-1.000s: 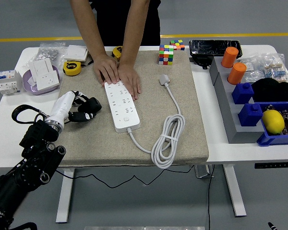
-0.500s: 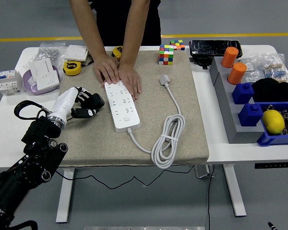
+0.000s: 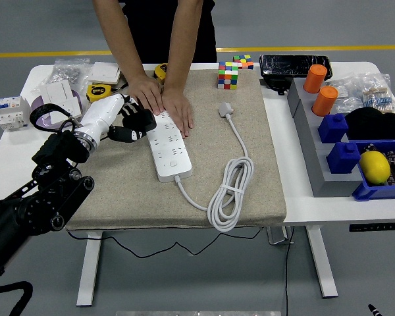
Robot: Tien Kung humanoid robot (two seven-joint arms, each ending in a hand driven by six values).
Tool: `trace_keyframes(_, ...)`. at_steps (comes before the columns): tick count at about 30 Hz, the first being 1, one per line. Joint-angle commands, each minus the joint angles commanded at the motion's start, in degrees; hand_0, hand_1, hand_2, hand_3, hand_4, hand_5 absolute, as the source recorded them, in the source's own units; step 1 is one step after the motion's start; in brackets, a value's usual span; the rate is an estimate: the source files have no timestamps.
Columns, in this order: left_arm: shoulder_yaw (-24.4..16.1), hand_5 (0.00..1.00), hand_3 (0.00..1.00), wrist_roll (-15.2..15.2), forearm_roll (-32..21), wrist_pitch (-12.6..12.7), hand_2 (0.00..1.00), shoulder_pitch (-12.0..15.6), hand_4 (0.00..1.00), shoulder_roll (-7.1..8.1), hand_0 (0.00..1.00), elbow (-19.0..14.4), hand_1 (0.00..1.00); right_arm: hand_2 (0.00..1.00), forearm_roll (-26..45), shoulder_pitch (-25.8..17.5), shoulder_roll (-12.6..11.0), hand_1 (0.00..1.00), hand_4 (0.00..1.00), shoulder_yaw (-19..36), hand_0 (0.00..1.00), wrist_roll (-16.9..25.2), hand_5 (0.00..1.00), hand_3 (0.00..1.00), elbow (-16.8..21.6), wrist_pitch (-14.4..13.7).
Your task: Pick up the plug,place it near the board,insert it into the board,press the button
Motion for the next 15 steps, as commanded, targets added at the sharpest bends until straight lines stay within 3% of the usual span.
trace_keyframes(6, 4.57, 0.002, 0.455, 0.08, -0.20, -0.80, 0.443, -1.35, 0.554, 0.73, 0.570, 1.13, 0.549, 0.774, 0.12, 0.23, -0.17, 0.794, 0.998, -0.16, 0.908, 0.01, 0.998, 0.792, 0.00, -0.01)
trace_keyframes(15, 5.48, 0.002, 0.455, 0.40, -0.22, -1.81, 0.444, -1.34, 0.553, 0.95, 0.569, 2.05, 0.551, 0.774, -0.11, 0.09, -0.26, 0.794, 0.998, -0.04, 0.908, -0.09, 0.998, 0.792, 0.00, 0.00)
